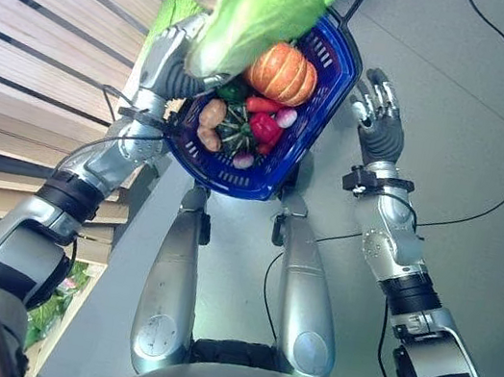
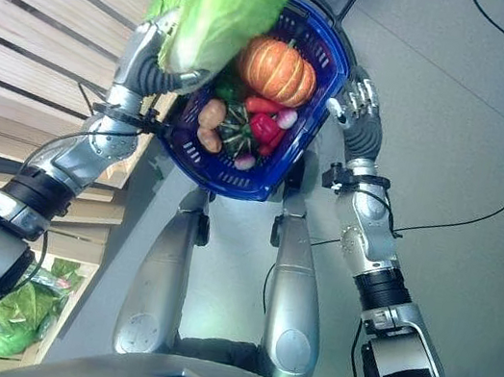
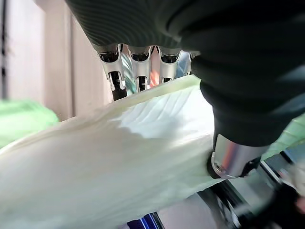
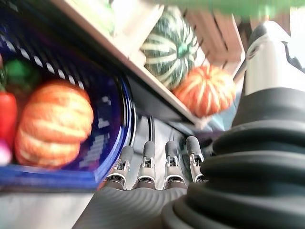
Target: Pick up fruits and vegetables into the basket
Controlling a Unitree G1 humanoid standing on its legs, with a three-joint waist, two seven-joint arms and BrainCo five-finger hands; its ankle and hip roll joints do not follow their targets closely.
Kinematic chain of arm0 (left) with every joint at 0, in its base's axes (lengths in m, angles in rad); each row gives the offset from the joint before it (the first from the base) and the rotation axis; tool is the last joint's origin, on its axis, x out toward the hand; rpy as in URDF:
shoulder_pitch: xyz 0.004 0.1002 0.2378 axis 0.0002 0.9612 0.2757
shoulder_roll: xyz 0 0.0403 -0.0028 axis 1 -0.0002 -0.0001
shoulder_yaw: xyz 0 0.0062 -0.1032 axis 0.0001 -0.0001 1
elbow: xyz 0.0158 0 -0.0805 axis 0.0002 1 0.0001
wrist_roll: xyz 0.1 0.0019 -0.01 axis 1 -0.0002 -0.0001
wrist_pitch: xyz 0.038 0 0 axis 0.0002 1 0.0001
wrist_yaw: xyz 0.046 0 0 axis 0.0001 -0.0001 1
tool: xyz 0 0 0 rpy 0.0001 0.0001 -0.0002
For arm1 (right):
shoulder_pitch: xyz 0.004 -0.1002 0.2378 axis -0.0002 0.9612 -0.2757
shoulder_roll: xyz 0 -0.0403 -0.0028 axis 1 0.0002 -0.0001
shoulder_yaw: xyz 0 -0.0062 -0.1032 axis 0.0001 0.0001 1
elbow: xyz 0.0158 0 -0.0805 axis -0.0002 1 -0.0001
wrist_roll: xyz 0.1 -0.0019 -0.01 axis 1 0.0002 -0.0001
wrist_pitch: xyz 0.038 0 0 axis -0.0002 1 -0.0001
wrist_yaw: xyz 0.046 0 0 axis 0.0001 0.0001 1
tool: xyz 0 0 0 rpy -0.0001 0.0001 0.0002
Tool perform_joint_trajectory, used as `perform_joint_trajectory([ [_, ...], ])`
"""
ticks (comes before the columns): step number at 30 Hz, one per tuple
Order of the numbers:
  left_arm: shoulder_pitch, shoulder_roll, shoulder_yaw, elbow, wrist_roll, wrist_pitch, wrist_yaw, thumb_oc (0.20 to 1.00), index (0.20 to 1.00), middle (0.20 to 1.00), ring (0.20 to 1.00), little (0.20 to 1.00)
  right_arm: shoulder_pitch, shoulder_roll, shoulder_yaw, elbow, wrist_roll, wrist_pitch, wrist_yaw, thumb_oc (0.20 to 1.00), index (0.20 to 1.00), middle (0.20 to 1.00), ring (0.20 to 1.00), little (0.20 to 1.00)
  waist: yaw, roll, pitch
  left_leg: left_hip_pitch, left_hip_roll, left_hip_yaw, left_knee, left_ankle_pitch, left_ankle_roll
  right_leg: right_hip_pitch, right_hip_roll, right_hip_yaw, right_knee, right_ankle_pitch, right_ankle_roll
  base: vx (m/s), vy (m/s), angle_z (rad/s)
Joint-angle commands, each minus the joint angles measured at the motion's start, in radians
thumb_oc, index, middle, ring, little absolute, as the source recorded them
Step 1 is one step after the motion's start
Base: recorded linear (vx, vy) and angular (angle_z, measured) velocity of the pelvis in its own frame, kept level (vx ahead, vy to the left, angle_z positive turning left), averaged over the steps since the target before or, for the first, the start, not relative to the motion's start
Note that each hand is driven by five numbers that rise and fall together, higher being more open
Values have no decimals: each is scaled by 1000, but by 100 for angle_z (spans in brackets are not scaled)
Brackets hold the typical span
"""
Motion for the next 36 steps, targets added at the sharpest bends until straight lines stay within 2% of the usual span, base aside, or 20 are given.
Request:
perform_joint_trajectory([
  [1,-40,-5,-2,-105,-23,-94,-61,200,200,200,200,200,1,-40,13,-125,47,-12,45,1000,1000,1000,1000,1000,-15,42,-15,8,-35,28,-27,-19,24,77,39,-68,36,-101,19,0,0,0],
  [10,-56,-34,-82,-143,-72,-111,-166,200,200,200,200,200,-30,-33,62,-148,122,9,85,1000,1000,1000,1000,1000,-7,33,-15,16,-31,32,-38,-17,25,84,38,-71,25,-93,26,0,-7,1],
  [19,-75,-31,-131,-170,-80,-114,-209,200,200,200,200,200,-56,-35,93,-167,162,16,96,1000,1000,1000,1000,1000,-1,23,-15,15,-29,32,-43,-17,25,80,39,-75,21,-86,31,2,-15,0],
  [34,-73,-10,-148,-190,-101,-68,-269,200,200,200,200,200,-71,-62,127,-237,225,33,177,1000,1000,1000,1000,1000,5,15,-15,11,-28,29,-48,-14,25,76,40,-81,15,-80,35,0,0,0],
  [36,-75,-3,-154,-198,-113,-39,-289,200,200,200,200,200,-74,-69,128,-251,234,29,187,1000,1000,1000,1000,1000,6,13,-15,12,-27,28,-49,-14,24,77,39,-82,14,-79,36,0,0,0],
])
